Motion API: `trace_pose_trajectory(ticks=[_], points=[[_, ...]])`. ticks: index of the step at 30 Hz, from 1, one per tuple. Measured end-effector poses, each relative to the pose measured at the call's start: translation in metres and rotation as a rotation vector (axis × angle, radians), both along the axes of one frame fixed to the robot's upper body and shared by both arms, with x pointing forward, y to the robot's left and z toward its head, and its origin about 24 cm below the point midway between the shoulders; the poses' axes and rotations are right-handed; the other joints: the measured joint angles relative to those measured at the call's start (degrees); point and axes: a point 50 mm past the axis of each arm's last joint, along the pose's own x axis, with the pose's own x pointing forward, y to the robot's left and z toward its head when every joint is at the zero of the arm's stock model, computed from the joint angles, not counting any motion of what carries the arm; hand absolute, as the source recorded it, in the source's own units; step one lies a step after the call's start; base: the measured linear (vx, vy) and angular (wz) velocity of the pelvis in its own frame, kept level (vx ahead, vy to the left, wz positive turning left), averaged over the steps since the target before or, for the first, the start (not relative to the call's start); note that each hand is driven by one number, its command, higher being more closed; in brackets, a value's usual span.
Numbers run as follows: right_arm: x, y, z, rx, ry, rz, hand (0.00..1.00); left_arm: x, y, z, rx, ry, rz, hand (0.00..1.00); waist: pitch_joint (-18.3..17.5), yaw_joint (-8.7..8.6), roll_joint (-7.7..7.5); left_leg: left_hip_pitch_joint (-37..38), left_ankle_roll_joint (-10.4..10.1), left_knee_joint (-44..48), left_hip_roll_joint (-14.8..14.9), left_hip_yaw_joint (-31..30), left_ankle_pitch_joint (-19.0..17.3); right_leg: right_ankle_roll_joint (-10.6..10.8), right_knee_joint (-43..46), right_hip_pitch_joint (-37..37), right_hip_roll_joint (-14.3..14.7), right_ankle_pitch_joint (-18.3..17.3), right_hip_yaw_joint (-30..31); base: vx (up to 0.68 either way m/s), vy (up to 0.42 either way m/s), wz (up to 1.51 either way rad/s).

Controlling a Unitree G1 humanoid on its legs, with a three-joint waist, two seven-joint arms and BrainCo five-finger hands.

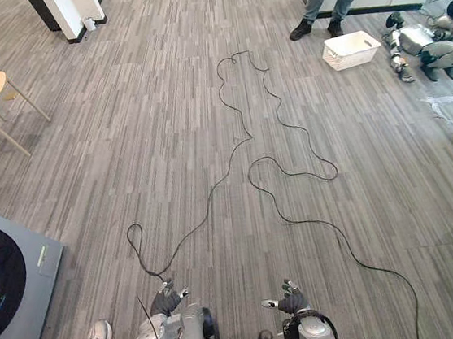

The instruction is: Organize washtable

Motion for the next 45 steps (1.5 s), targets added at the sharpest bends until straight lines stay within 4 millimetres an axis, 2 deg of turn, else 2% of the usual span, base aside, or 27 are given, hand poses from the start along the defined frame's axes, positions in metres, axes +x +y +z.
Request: trace_pose_trajectory(ticks=[2, 3, 4, 5, 7, 9, 11, 14, 16, 18, 20, 22, 24, 25, 26, 27, 28, 30, 32, 34, 35, 36, 38, 40, 41, 43, 45], points=[[-0.006, 0.003, -0.004, 0.003, 0.03, 0.006, 0.0, -0.004, 0.003, -0.001, 0.003, 0.0, 0.012, 0.0, -1.49, 1.35, -1.28, 0.7, 1.15, -5.51, -2.84, -1.38, 10.23, 3.0, -2.24, 3.22, -2.1, -1.89, 2.05, 0.6, 0.24, -0.44], [-0.007, 0.003, -0.005, 0.004, 0.034, 0.006, 0.0, -0.005, 0.003, -0.001, 0.005, 0.002, 0.012, 0.0, -2.34, 1.39, -1.25, 0.57, 2.72, -4.97, -3.53, -1.29, 11.35, 3.4, -2.3, 3.75, -2.87, -2.12, 2.57, 0.64, 0.263, -0.4], [-0.009, 0.003, -0.006, 0.003, 0.044, 0.007, 0.0, -0.005, 0.008, 0.0, 0.017, 0.0, 0.011, 0.0, -2.78, 1.3, -2.7, 0.27, 5.12, -2.46, -4.5, 0.03, 9.41, 4.17, 0.18, 2.88, -4.76, -2.44, 3.17, 0.52, 0.199, -0.21], [-0.009, 0.004, -0.006, 0.005, 0.044, 0.007, 0.0, -0.005, 0.009, -0.001, 0.021, 0.002, 0.01, 0.0, -3.11, 1.4, -3.24, 0.51, 5.4, -1.8, -4.85, 0.79, 8.12, 4.88, 3.16, 1.7, -5.6, -2.8, 3.46, 0.61, 0.244, -0.22], [-0.011, 0.004, -0.006, 0.009, 0.045, 0.004, 0.0, -0.006, 0.012, -0.002, 0.037, 0.018, -0.013, 0.0, -2.82, 0.97, -4.57, 5.54, 7.03, -1.57, -7.3, 1.83, 3.61, 7.84, 26.43, -5.67, -9.05, -2.08, 4.96, 0.6, 0.263, -0.11], [-0.008, 0.004, -0.002, 0.012, 0.012, 0.003, 0.0, -0.011, 0.012, -0.007, 0.043, 0.061, -0.031, 0.0, -2.27, -0.3, -4.66, 14.44, 8.39, -3.33, -9.44, 1.41, -1.04, 7.28, 48.85, -13.92, -11.72, -1.09, 5.69, 0.6, 0.221, 0.06], [-0.007, 0.003, 0.0, 0.012, -0.005, 0.005, 0.0, -0.014, 0.01, -0.01, 0.039, 0.08, -0.042, 0.0, -2.31, -0.62, -3.89, 18.34, 8.68, -4.6, -9.44, 1.13, -2.69, 6.14, 51.51, -17.55, -11.58, -1.85, 4.43, 0.4, 0.113, 0.03], [-0.002, 0.005, 0.004, 0.023, -0.042, 0.01, 0.0, -0.018, 0.006, -0.013, 0.03, 0.103, -0.047, 0.0, -2.11, -1.48, -3.87, 25.65, 8.73, -9.42, -9.41, -1.21, -3.91, 5.07, 43.22, -25.45, -11.3, -3.9, -1.6, 0.4, 0.051, 0.36], [0.002, 0.002, 0.006, 0.022, -0.057, -0.005, 0.0, -0.019, 0.003, -0.014, 0.02, 0.111, -0.05, 0.0, -2.07, -2.24, -3.69, 29.72, 8.68, -13.63, -8.48, -3.56, -3.93, 5.07, 29.04, -28.48, -9.15, -2.0, -2.84, 0.59, -0.014, 0.67], [0.005, 0.001, 0.006, 0.021, -0.059, -0.011, 0.0, -0.024, 0.003, -0.016, 0.021, 0.127, -0.05, 0.0, -2.07, -3.19, -3.75, 32.23, 7.31, -16.01, -8.1, -6.0, -4.71, 4.68, 13.77, -28.94, -7.57, 4.89, -3.03, 0.54, -0.074, 0.74], [0.006, -0.001, 0.005, 0.015, -0.048, -0.009, 0.0, -0.027, 0.001, -0.019, 0.013, 0.15, -0.049, 0.0, -2.57, -3.55, -3.8, 35.83, 5.14, -16.4, -7.45, -9.54, -6.03, 0.92, 11.42, -28.32, -6.63, 16.51, -1.57, 0.59, -0.151, 0.69], [0.009, -0.004, 0.006, 0.007, -0.05, -0.01, 0.0, -0.029, -0.007, -0.02, -0.01, 0.153, -0.048, 0.0, -3.46, -3.24, -0.83, 34.68, 4.43, -11.9, -5.04, -11.14, -5.62, -0.02, 15.23, -28.23, -6.11, 12.92, -3.34, 0.72, -0.181, 0.38], [0.01, -0.007, 0.007, -0.003, -0.054, -0.005, 0.0, -0.023, -0.011, -0.019, -0.026, 0.141, -0.03, 0.0, -2.99, -3.83, 0.77, 28.96, 0.06, 3.95, -4.37, -10.38, -2.79, 0.08, 15.29, -24.9, -4.81, 9.5, -4.67, 0.63, -0.155, 0.1], [0.01, -0.009, 0.007, -0.016, -0.057, 0.013, 0.0, -0.025, -0.011, -0.019, -0.029, 0.145, -0.018, 0.0, -2.81, -3.31, 2.58, 22.92, -2.97, 19.14, -2.03, -8.65, 4.55, -0.29, 12.89, -20.62, -3.06, 8.11, -4.03, 0.7, -0.076, -0.36], [0.008, -0.008, 0.006, -0.017, -0.043, 0.024, 0.0, -0.025, -0.007, -0.019, -0.016, 0.14, -0.01, 0.0, -2.12, -2.69, 3.06, 17.55, -2.04, 32.28, 1.17, -6.39, 3.84, -1.34, 10.39, -15.79, -1.12, 6.19, -3.08, 0.67, -0.021, -0.41], [0.007, -0.006, 0.005, -0.012, -0.037, 0.022, 0.0, -0.024, -0.005, -0.018, -0.009, 0.134, -0.007, 0.0, -2.03, -2.66, 3.16, 14.99, -0.94, 36.59, 2.44, -5.27, 2.29, -1.61, 9.4, -13.52, -0.57, 5.46, -2.66, 0.54, 0.027, -0.36], [0.002, -0.001, 0.002, 0.001, -0.018, 0.024, 0.0, -0.018, -0.001, -0.013, 0.001, 0.102, -0.005, 0.0, -1.83, -1.63, 2.07, 9.38, 1.12, 39.6, 3.82, -1.88, 0.01, -1.1, 6.41, -7.92, -0.73, 4.06, -1.82, 0.41, 0.003, -0.17], [-0.004, 0.004, 0.0, 0.012, -0.001, 0.028, 0.0, -0.014, 0.0, -0.01, 0.007, 0.071, 0.001, 0.0, -2.04, -0.68, 1.05, 4.53, 2.64, 35.31, 4.33, 1.07, -1.99, -0.12, 3.16, -3.88, -1.48, 4.14, -1.34, 0.5, 0.013, -0.23], [-0.006, 0.005, -0.002, 0.016, 0.011, 0.025, 0.0, -0.009, 0.003, -0.005, 0.014, 0.036, 0.008, 0.0, -2.13, 0.31, 0.47, 0.42, 3.34, 22.61, 4.05, 3.97, -2.92, 0.87, 0.16, -0.21, -2.75, 3.77, -0.18, 0.53, 0.095, -0.37], [-0.009, 0.006, -0.003, 0.019, 0.019, 0.019, 0.0, -0.009, 0.004, -0.005, 0.017, 0.028, 0.012, 0.0, -2.1, 0.53, 0.28, -1.05, 2.24, 2.36, 1.62, 3.81, 0.26, 3.93, -2.03, 3.72, -4.95, 1.97, 0.19, 0.64, 0.26, -0.28], [-0.012, 0.005, -0.004, 0.018, 0.03, 0.016, 0.0, -0.008, 0.004, -0.004, 0.015, 0.025, 0.016, 0.0, -2.12, 0.9, 0.17, -0.5, 2.52, -4.76, 0.36, 2.67, 6.77, 5.55, -2.9, 5.98, -6.18, 0.32, 0.51, 0.72, 0.376, -0.23], [-0.017, 0.005, -0.007, 0.018, 0.052, 0.018, 0.0, -0.009, 0.003, -0.004, 0.012, 0.025, 0.018, 0.0, -2.77, 1.53, -0.36, 0.82, 5.73, -5.06, -1.28, 3.21, 11.57, 6.43, -2.87, 7.35, -7.35, -0.66, 1.16, 0.61, 0.337, -0.12], [-0.015, 0.013, -0.007, 0.037, 0.055, 0.022, 0.0, -0.007, 0.012, -0.003, 0.034, 0.018, 0.026, 0.0, -3.38, 1.37, -3.05, 0.65, 7.05, -3.63, -3.76, 4.05, 8.52, 5.58, -1.57, 7.18, -9.99, 0.17, 1.47, 0.6, 0.309, 0.03], [-0.015, 0.016, -0.007, 0.046, 0.055, 0.019, 0.0, -0.006, 0.016, -0.002, 0.045, 0.019, 0.026, 0.0, -3.32, 1.48, -3.87, 2.17, 8.91, 0.26, -5.33, 4.91, 3.48, 6.7, 9.22, 4.46, -12.85, 0.78, 2.68, 0.56, 0.311, -0.03], [-0.017, 0.015, -0.008, 0.045, 0.058, 0.02, 0.0, -0.009, 0.017, -0.004, 0.048, 0.032, 0.024, 0.0, -3.27, 1.36, -4.12, 5.48, 9.35, 0.12, -6.66, 5.52, 1.08, 8.47, 21.52, 0.27, -14.94, 2.13, 4.48, 0.41, 0.245, -0.1], [-0.015, 0.014, -0.006, 0.042, 0.038, 0.018, 0.0, -0.014, 0.018, -0.009, 0.052, 0.07, 0.008, 0.0, -3.21, 0.55, -4.18, 12.03, 9.66, -2.31, -8.97, 5.6, -1.43, 8.55, 40.21, -6.36, -17.2, 2.59, 6.04, 0.5, 0.272, 0.01], [-0.011, 0.012, -0.003, 0.038, 0.014, 0.017, 0.0, -0.02, 0.016, -0.013, 0.048, 0.103, -0.003, 0.0, -3.0, -0.52, -3.4, 18.44, 9.69, -6.46, -9.85, 5.41, -2.15, 8.21, 47.59, -12.06, -17.62, 1.87, 3.73, 0.53, 0.226, 0.13]])
